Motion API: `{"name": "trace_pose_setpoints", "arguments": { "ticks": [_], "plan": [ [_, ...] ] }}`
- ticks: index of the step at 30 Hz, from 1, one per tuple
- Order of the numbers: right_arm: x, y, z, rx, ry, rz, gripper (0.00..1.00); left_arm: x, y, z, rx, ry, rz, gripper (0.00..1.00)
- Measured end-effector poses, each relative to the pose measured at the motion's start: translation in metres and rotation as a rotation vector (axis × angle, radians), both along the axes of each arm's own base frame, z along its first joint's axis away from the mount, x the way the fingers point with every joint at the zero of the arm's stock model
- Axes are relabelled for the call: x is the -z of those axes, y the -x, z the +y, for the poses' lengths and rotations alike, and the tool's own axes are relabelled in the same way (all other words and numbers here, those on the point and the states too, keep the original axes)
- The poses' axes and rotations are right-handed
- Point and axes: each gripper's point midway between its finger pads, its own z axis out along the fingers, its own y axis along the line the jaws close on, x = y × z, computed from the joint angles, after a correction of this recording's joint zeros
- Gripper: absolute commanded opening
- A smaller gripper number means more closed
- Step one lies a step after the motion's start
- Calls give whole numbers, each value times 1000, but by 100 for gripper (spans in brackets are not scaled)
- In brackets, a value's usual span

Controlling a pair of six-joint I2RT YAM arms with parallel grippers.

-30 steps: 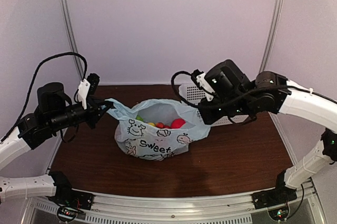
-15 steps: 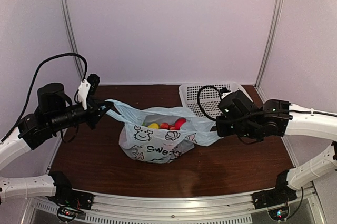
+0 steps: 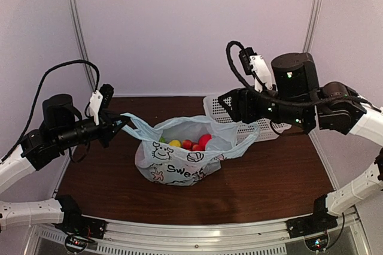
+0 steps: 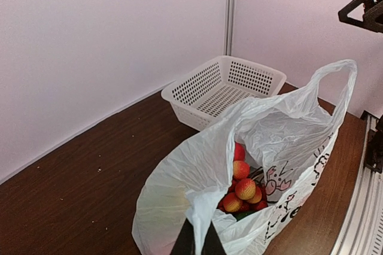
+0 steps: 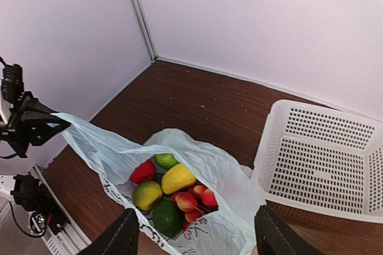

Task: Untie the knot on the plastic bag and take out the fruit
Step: Adjust the bag opening on the takeout bag.

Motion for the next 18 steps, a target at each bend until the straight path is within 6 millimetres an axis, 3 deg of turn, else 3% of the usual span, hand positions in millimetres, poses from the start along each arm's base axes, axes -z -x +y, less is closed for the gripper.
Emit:
{"name": "trace_pose_setpoints", "arguments": {
  "ticks": [2,4,10,18],
  "plan": [
    [-12,7,22,-58,-26,-18,61,0,0,0,0,0,0,0],
    [-7,7,45,-96,-26,-17,59,0,0,0,1,0,0,0],
    [72,-3,102,-139,111,75,57,0,0,0,1,0,0,0],
    [150,-12,138,-143,204,164,63,1,4,-2,21,18,13,0]
  ]
}}
